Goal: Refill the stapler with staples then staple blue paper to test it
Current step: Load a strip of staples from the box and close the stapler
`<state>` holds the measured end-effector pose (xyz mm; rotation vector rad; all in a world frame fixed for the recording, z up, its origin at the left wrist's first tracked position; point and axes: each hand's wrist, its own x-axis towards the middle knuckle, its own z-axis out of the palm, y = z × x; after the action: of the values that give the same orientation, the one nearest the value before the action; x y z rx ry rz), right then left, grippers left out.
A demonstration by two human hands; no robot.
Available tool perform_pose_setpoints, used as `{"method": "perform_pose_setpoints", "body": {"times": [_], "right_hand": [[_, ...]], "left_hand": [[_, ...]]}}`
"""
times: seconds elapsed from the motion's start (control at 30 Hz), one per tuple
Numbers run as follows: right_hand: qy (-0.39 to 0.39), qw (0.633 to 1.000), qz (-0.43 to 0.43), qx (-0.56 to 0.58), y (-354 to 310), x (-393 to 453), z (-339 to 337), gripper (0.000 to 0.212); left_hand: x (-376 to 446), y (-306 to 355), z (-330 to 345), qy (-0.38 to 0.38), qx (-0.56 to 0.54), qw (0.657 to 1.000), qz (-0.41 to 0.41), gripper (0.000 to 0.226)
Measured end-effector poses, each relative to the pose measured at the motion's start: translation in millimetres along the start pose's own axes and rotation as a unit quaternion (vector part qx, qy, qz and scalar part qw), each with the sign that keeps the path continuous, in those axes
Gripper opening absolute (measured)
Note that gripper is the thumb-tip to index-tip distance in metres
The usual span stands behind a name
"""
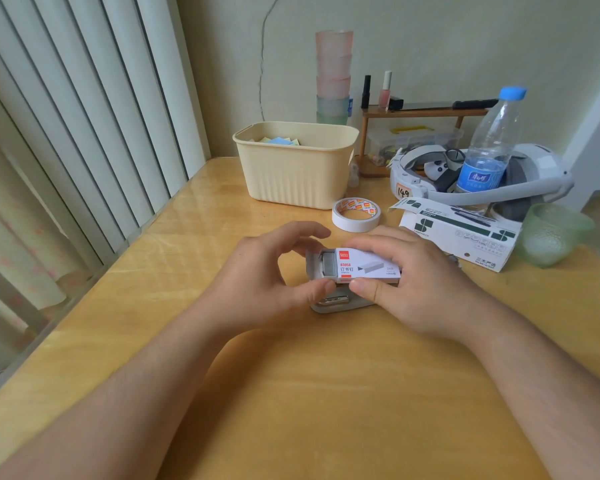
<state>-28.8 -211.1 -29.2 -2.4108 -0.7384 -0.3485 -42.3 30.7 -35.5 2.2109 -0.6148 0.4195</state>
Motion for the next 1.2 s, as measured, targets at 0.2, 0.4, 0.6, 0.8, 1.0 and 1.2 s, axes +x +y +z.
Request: {"method": "perform_pose_setpoints", "body": {"times": [0.2,0.4,0.6,0.8,1.0,1.2], "right_hand": [[0.002,0.998,0.001,-0.061,-6.3,3.7,-11.6,0.050],[-0.074,0.992,-0.003,-0.103,0.6,25.4,-12.6,0.050],[-0.096,0.980,0.034,-0.173,24.5,60.0,-14.4,0.043],[-0.143,0.957,0.086,-0.237,47.3,82.9,-3.9,0.029],[-0.121,0.965,0.135,-0.189,57.1,85.7,3.8,0.042],[-0.104,0.965,0.173,-0.166,58.2,86.5,4.7,0.032]], "left_hand": [[2.4,-6.4,8.0,0.002,-0.010,1.000,-0.023,0.058],[9.0,-16.2,20.7,0.021,0.004,0.999,-0.038,0.062],[18.0,-30.0,17.4,0.049,0.046,0.996,-0.059,0.064],[18.2,-47.6,11.6,0.044,0.079,0.991,-0.103,0.050],[18.5,-48.2,8.9,0.011,0.127,0.986,-0.104,0.040],[16.5,-46.4,3.9,-0.016,0.140,0.983,-0.118,0.039]]}}
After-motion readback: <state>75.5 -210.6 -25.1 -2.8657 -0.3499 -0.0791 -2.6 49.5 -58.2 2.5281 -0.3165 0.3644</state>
